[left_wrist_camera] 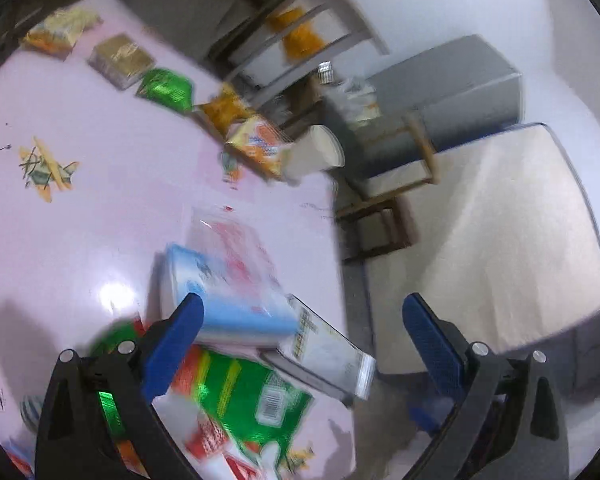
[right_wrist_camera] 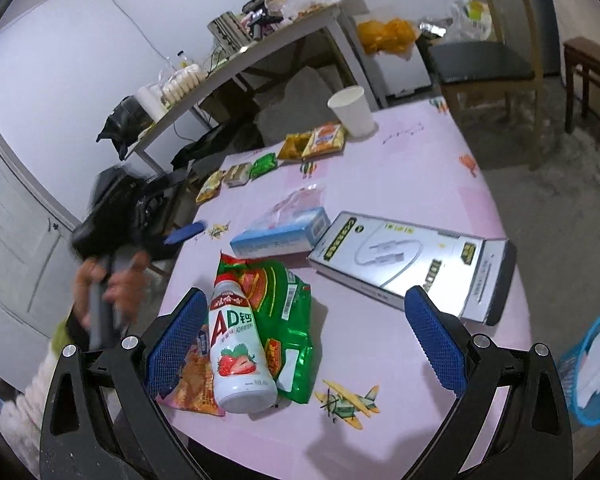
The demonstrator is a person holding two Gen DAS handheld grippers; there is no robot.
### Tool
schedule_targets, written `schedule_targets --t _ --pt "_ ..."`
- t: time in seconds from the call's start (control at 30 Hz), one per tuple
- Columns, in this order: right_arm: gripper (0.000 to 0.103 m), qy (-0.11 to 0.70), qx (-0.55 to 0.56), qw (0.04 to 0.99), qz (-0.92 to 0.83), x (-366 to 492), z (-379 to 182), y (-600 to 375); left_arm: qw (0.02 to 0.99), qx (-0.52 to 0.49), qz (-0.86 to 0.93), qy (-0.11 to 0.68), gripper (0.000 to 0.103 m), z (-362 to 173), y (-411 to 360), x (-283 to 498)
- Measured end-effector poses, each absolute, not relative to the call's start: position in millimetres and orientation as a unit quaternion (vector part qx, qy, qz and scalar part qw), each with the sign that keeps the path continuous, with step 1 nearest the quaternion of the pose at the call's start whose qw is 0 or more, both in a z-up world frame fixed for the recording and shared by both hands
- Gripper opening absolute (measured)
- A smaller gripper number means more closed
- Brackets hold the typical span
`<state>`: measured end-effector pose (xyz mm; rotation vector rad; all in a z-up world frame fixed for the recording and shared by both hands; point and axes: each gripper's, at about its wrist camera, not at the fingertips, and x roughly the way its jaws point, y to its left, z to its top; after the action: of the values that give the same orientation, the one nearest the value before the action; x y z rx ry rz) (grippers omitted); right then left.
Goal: Collect trash
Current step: 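Move both tools back over the table, then grasp the clear plastic bag with the left gripper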
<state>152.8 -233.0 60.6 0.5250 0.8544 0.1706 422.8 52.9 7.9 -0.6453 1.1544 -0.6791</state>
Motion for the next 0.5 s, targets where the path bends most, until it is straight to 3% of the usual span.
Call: schedule_targets --t 0.2,0.5 --pt "0.095 0.417 0.263 0.866 0.079 160.8 50.5 -239.1 0.727 -0.252 -0.265 0.581 0.091 -28.8 27.2 479.9" --pt "0.095 0.421 0.274 0.862 0.075 166.7 43.7 -249.0 0.689 -0.239 -0.236 0.642 0.072 -74.3 8.6 515.5"
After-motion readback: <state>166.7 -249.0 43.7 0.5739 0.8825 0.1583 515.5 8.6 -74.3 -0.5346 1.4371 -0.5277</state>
